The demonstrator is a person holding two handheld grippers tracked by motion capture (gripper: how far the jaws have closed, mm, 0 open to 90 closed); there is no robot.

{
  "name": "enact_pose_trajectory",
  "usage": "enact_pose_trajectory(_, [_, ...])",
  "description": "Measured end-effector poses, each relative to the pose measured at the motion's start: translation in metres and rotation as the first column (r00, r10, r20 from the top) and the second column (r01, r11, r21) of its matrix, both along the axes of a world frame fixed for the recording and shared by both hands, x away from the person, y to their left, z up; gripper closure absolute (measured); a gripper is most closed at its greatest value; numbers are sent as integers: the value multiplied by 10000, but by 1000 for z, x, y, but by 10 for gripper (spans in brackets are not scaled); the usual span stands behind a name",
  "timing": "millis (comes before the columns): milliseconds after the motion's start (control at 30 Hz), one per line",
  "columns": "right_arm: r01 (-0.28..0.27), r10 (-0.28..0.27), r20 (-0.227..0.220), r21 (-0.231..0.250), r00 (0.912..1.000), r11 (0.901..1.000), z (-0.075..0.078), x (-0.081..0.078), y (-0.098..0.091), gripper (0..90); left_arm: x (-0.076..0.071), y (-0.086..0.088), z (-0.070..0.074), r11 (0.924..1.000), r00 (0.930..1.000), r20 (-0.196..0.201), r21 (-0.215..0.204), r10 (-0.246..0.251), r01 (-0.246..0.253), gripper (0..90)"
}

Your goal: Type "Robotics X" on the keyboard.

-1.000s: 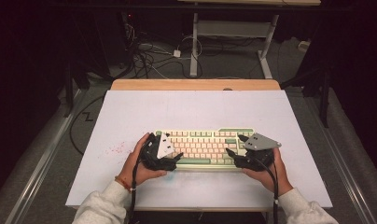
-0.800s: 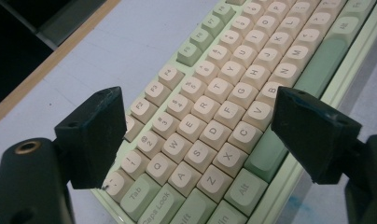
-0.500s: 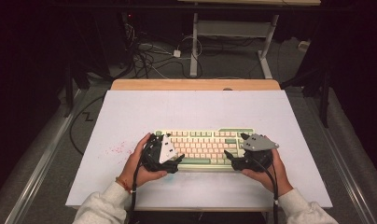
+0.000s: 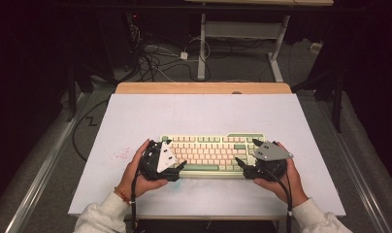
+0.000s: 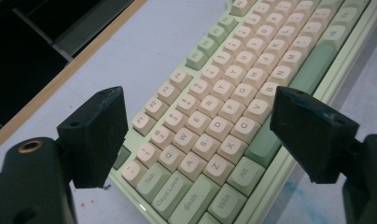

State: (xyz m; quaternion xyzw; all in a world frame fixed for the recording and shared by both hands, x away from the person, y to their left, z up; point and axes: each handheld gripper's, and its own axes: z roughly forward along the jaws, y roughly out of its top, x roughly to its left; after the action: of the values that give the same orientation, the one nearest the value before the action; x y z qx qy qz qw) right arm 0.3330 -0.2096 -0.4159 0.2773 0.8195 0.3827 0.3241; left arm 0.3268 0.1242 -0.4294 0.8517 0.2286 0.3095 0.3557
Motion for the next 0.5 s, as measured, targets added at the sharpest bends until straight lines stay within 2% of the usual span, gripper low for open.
enact_pose_trajectory(267, [118, -117, 158, -82, 9998, 9999, 2, -3, -6, 207, -5, 7, 1, 9997, 9997, 223, 252, 59, -65, 176])
enact_pose_trajectory(333, [192, -189, 224, -142, 9996, 9997, 2, -4, -8, 207, -5, 10, 1, 9999, 9998, 215, 161, 60, -64, 176])
enact_pose_trajectory(500, [301, -295, 306, -194, 9991, 9994, 3, -6, -13, 207, -6, 13, 0, 9997, 9998, 207, 230, 52, -57, 176])
